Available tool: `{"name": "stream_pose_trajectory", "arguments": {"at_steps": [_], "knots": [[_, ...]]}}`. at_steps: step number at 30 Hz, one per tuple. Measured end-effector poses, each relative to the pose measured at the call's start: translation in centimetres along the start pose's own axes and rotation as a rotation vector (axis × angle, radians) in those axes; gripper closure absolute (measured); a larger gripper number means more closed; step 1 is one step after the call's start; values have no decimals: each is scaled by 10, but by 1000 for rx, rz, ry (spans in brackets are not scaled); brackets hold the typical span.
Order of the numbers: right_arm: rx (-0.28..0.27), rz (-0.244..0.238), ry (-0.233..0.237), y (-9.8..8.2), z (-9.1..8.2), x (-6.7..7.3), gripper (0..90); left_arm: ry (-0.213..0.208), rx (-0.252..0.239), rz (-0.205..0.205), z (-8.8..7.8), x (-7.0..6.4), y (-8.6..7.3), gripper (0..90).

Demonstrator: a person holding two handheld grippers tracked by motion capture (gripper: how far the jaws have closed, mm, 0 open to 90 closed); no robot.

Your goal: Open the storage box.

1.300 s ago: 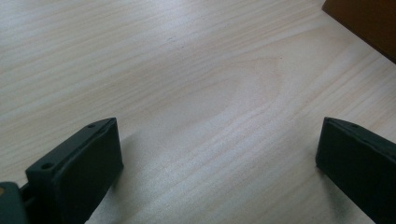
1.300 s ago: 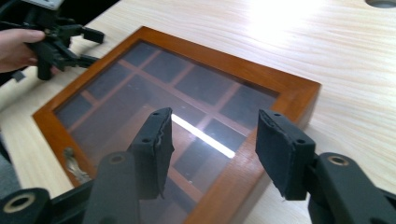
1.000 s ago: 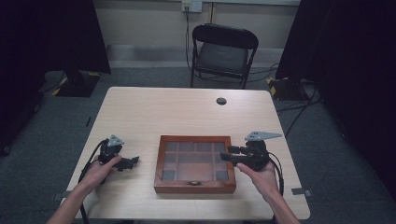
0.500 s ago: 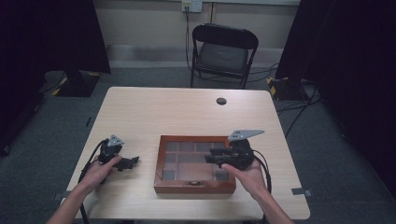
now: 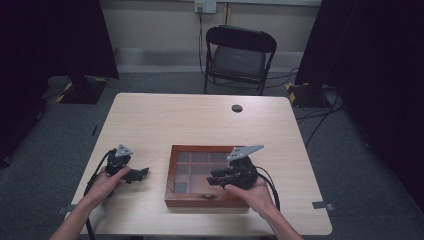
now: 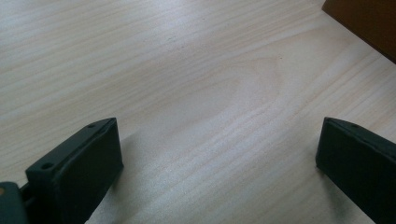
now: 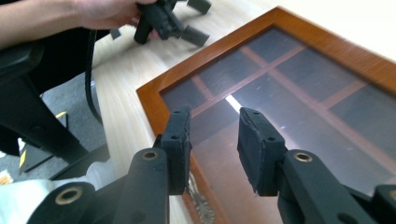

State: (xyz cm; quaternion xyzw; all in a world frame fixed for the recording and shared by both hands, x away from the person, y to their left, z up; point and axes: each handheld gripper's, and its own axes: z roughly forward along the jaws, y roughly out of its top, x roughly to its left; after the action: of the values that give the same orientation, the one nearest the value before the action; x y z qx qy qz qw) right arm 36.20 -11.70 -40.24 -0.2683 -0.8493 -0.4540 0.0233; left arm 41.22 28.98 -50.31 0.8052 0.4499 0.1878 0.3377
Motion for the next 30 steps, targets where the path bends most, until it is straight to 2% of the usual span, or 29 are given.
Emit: {"name": "stream_pose_trajectory", "arguments": {"at_steps": [5, 6, 12, 20, 30], "knots": [[25, -5, 24, -5, 8, 3, 677, 2, 3, 7, 0, 0, 0, 0], [43, -9, 34, -9, 13, 5, 697, 2, 3, 7, 0, 0, 0, 0], [71, -29, 46, -15, 19, 8, 733, 0, 0, 0, 0, 0, 0, 0], [109, -43, 47, -21, 24, 9, 759, 2, 1, 4, 0, 0, 0, 0], [117, -66, 46, -27, 26, 10, 785, 0, 1, 3, 0, 0, 0, 0]]}}
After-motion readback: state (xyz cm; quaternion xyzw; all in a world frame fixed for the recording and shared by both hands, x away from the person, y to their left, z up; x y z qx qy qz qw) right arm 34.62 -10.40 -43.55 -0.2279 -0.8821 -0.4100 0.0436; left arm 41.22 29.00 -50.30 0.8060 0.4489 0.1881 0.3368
